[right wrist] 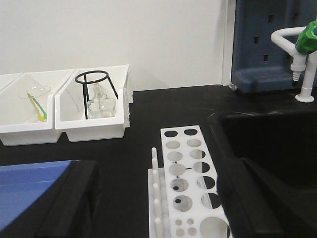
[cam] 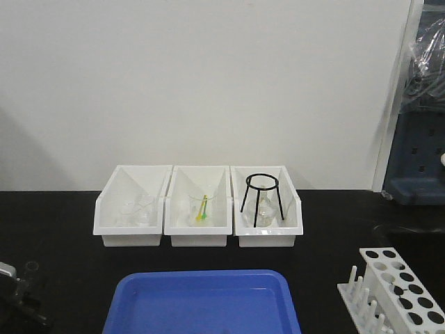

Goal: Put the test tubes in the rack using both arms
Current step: 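Close the left gripper on the test tube and lift it out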

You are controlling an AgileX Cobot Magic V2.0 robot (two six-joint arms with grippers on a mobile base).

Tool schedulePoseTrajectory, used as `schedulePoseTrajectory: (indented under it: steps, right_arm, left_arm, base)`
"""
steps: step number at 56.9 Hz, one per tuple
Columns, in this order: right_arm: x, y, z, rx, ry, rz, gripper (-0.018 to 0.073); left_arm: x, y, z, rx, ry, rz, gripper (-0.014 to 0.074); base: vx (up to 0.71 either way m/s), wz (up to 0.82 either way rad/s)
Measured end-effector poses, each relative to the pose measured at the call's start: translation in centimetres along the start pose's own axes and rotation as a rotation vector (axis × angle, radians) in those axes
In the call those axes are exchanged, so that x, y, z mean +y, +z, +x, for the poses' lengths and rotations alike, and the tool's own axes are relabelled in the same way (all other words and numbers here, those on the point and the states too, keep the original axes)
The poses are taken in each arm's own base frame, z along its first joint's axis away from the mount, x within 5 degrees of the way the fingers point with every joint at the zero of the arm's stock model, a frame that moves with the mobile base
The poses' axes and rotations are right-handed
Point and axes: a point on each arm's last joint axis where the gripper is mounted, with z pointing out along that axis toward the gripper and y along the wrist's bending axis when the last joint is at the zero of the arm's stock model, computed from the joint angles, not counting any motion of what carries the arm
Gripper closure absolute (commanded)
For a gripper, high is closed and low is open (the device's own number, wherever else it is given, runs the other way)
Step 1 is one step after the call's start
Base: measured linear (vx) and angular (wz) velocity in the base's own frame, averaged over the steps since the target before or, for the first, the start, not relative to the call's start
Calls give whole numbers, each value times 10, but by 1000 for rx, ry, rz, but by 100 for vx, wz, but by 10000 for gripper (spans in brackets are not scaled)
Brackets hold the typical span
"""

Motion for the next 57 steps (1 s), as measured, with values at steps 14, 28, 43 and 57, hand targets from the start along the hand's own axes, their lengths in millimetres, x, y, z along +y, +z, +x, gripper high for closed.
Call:
schedulePoseTrajectory:
  steps: [14,28,43,57]
  right_arm:
    - [0,0,0,0,0,0,6]
    - [0,0,0,0,0,0,6]
    - [0,0,0,0,0,0,6]
    - [0,0,0,0,0,0,6]
  left_arm:
    - [-2,3,7,20,1,6,78]
    - [1,15,-4,-27,0,-13,78]
    - [-2,28,-3,-14,23,21,85]
    - [-3,28,-3,-18,32,29,174]
  base:
    - [0,0]
    - [0,0]
    - [0,0]
    - [0,0]
